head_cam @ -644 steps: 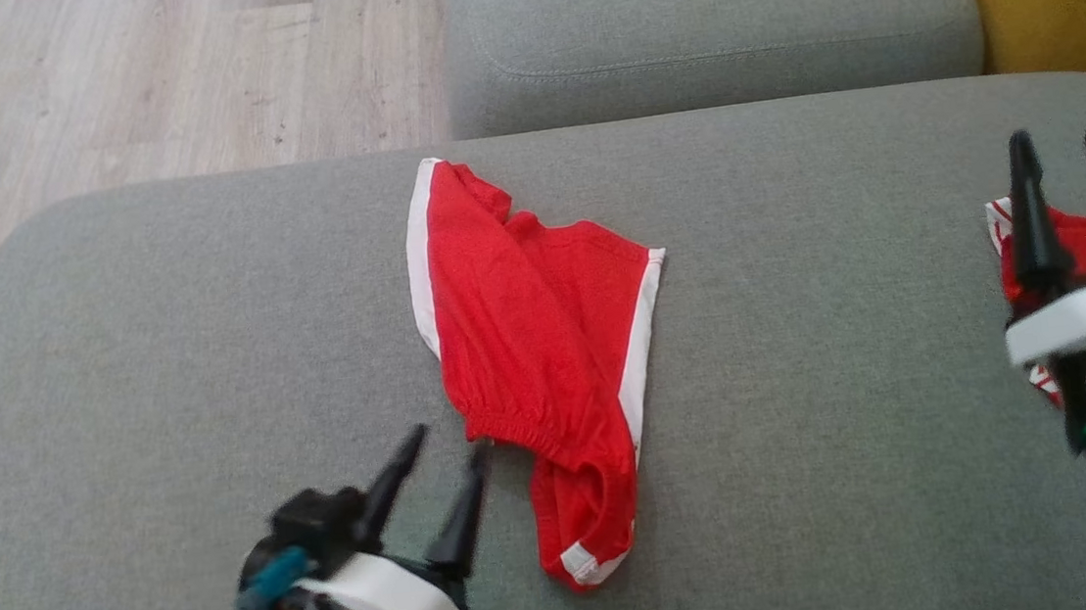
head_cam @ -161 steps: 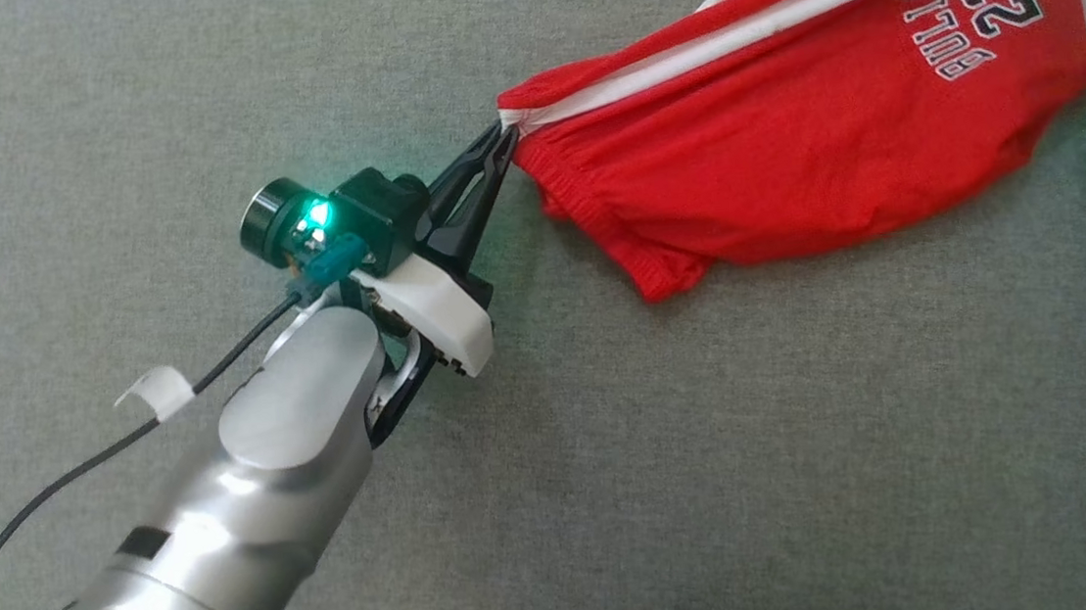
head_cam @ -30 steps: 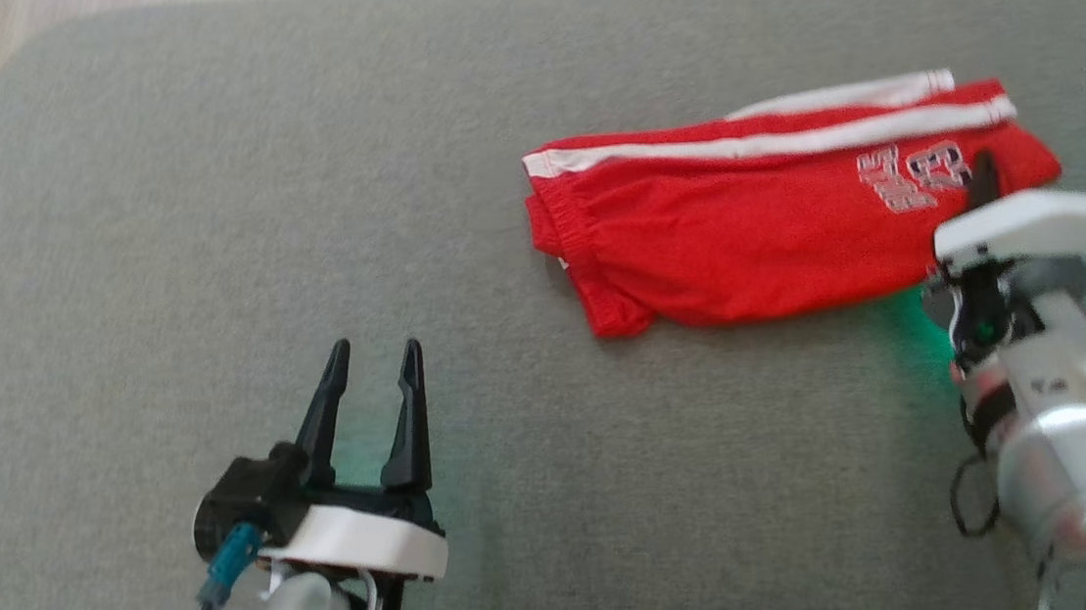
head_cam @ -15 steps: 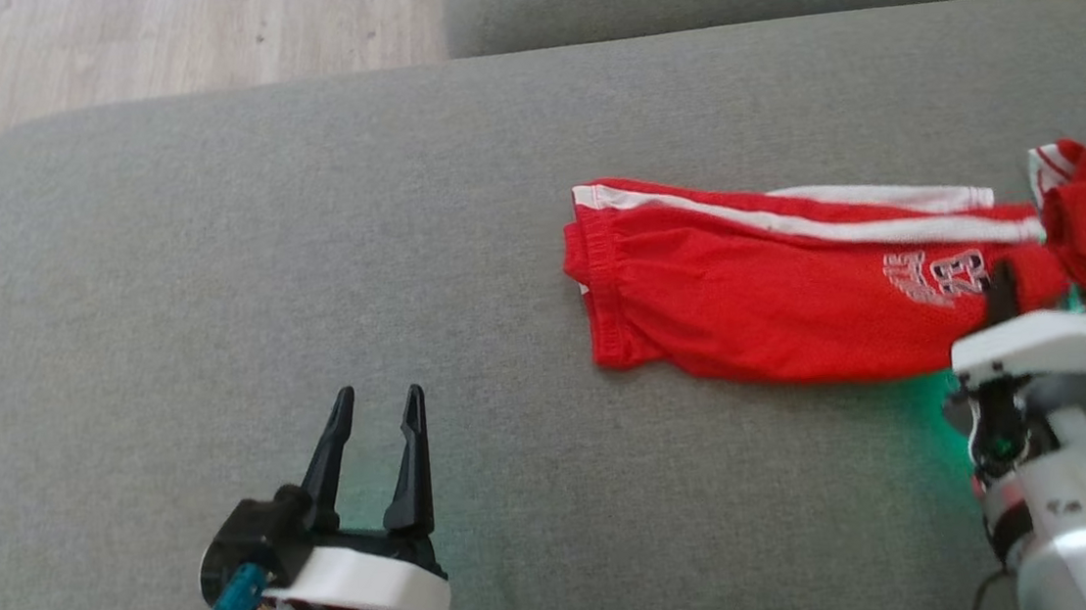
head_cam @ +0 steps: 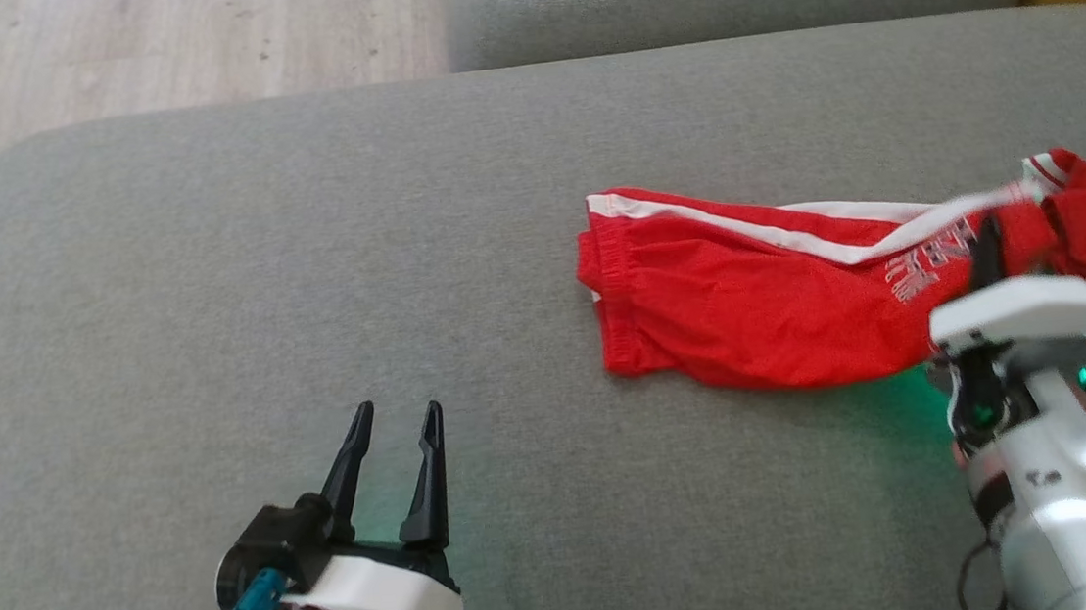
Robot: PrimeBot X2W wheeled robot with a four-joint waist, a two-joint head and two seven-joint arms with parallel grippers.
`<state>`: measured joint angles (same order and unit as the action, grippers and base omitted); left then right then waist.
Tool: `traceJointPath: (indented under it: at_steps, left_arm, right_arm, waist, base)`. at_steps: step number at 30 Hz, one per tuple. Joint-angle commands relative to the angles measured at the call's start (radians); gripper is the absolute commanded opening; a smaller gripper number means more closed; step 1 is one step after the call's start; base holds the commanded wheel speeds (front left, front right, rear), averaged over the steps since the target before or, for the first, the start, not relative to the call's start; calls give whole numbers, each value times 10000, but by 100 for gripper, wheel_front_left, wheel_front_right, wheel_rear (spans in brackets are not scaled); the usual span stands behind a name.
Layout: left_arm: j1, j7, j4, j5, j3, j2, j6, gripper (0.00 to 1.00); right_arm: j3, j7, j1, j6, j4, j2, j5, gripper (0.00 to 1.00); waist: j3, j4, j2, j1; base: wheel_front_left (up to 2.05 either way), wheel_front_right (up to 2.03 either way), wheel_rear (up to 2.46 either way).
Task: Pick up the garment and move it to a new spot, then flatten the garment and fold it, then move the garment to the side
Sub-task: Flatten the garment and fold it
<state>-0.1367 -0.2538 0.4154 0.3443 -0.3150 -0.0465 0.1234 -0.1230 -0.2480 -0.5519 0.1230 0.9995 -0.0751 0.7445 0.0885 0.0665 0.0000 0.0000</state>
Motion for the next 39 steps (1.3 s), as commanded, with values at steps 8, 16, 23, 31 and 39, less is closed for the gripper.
traceJointPath:
  at_steps: [8, 16, 23, 31, 39]
  left_arm:
    - [-310, -80, -139, 36, 236, -37, 37, 100]
    - [-227, -80, -46, 81, 259, -37, 37, 100]
    - [-221, -80, 32, 89, 278, -37, 40, 100]
    - [-201, -80, 89, 151, 177, -37, 44, 100]
    - [-236, -80, 192, 234, 63, -37, 47, 100]
  right_arm:
    - [2389, -98, -958, 77, -1054, 243, 377, 0]
    - [4162, -120, -814, 77, -1331, 246, 1437, 0]
    - [5177, -132, -608, 77, -1757, 247, 1906, 0]
    - [6306, -135, -272, 77, -1962, 248, 2038, 0]
    - [7998, 179, -281, 77, -441, 200, 979, 100]
  waist:
    - [-140, 848, 0, 0]
    - [-161, 1404, 0, 0]
    - [-197, 1566, 0, 0]
    - [-208, 1616, 0, 0]
    - [-190, 1609, 0, 0]
  base:
    - [0, 0, 0]
    - [0, 0, 0]
    - [0, 0, 0]
    - [0, 0, 0]
    - [0, 0, 0]
